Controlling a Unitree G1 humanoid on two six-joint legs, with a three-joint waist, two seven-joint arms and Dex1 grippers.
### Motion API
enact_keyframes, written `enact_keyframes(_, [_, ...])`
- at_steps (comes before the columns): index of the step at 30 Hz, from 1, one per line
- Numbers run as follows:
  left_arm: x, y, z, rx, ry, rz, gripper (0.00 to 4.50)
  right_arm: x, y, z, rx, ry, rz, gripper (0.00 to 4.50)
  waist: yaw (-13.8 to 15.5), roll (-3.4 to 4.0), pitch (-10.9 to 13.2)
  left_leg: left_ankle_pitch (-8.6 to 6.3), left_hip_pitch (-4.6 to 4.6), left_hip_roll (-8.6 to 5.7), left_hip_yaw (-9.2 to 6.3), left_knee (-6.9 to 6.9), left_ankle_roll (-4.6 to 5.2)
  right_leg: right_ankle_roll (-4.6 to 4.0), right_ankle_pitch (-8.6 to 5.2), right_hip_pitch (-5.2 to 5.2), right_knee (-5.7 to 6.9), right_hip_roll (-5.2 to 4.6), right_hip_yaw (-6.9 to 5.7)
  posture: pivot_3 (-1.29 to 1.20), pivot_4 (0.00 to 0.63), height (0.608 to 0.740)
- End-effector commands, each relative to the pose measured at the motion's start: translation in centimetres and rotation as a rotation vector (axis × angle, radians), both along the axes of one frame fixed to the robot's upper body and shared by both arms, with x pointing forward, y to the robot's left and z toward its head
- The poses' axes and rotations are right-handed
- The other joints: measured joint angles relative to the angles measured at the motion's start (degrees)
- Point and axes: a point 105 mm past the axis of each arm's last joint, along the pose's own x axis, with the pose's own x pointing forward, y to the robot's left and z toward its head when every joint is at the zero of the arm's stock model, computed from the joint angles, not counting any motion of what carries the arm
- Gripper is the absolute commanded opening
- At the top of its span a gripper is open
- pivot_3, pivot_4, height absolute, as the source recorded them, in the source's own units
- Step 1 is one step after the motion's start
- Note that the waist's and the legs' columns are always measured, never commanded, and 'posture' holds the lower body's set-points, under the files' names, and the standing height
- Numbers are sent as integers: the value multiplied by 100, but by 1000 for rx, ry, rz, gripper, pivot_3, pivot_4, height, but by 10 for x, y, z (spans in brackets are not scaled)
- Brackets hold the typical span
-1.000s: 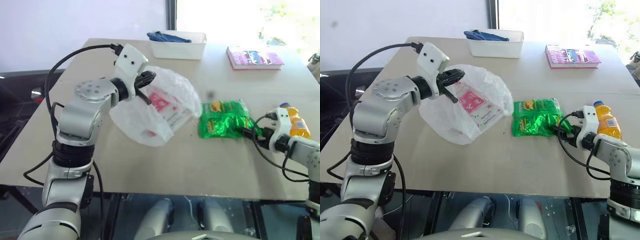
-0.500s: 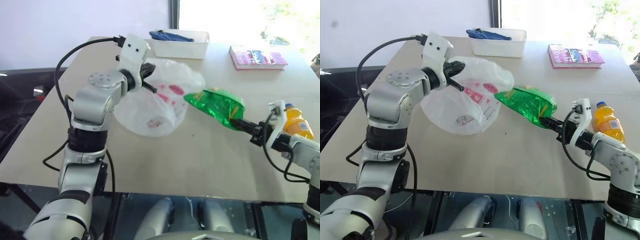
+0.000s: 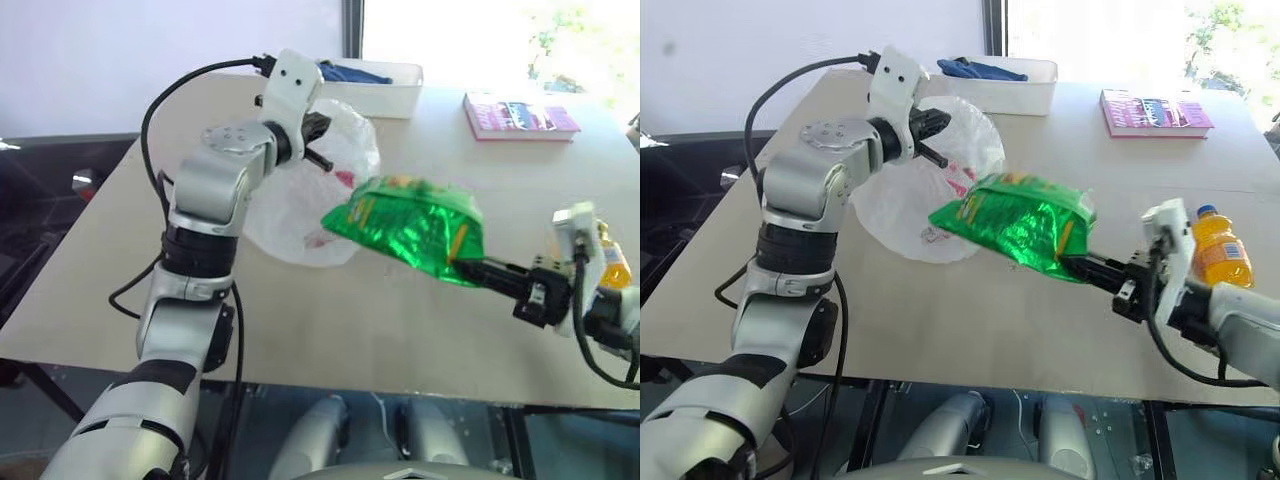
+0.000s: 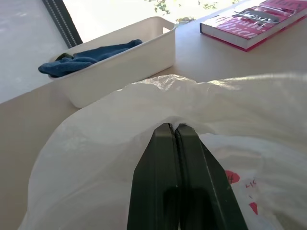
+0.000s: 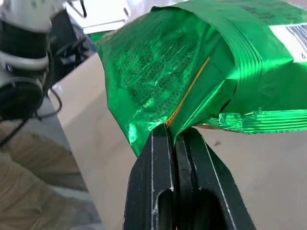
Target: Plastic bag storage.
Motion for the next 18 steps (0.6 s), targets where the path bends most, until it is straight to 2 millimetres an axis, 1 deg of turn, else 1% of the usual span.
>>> enact_keyframes(1, [-3,0,18,9,-62,-14,0,-4,4,9,-3,-46,40,73,2,0,0,0,-1,0,0,0,0,0,0,0,0,0,-1,0,150,740])
enact_keyframes(5, [-6,-1,19,24,-68,-22,0,-9,6,14,-2,-60,90,73,8,-1,1,0,-3,0,-3,1,0,0,0,0,-2,0,-3,0,150,740])
enact_keyframes(7, [-10,-4,18,32,-67,-55,0,-2,4,14,-4,-66,62,73,5,-2,1,0,-3,0,-3,3,0,0,0,1,-2,0,-3,0,150,740])
enact_keyframes(11, [-5,7,18,59,-73,3,0,-11,9,22,14,-75,143,73,9,-2,1,0,-3,0,-3,2,0,0,0,0,-2,0,-2,0,150,740])
enact_keyframes(16, [-4,8,27,51,-98,11,0,-19,11,12,-24,-49,194,73,13,-3,2,0,-11,0,-9,6,1,0,0,-1,-5,0,-3,0,150,740])
enact_keyframes(18, [-3,10,28,67,-110,24,0,-19,14,13,-6,-54,197,73,8,-3,2,0,-17,0,-11,13,1,0,0,-3,-5,0,-3,0,150,740])
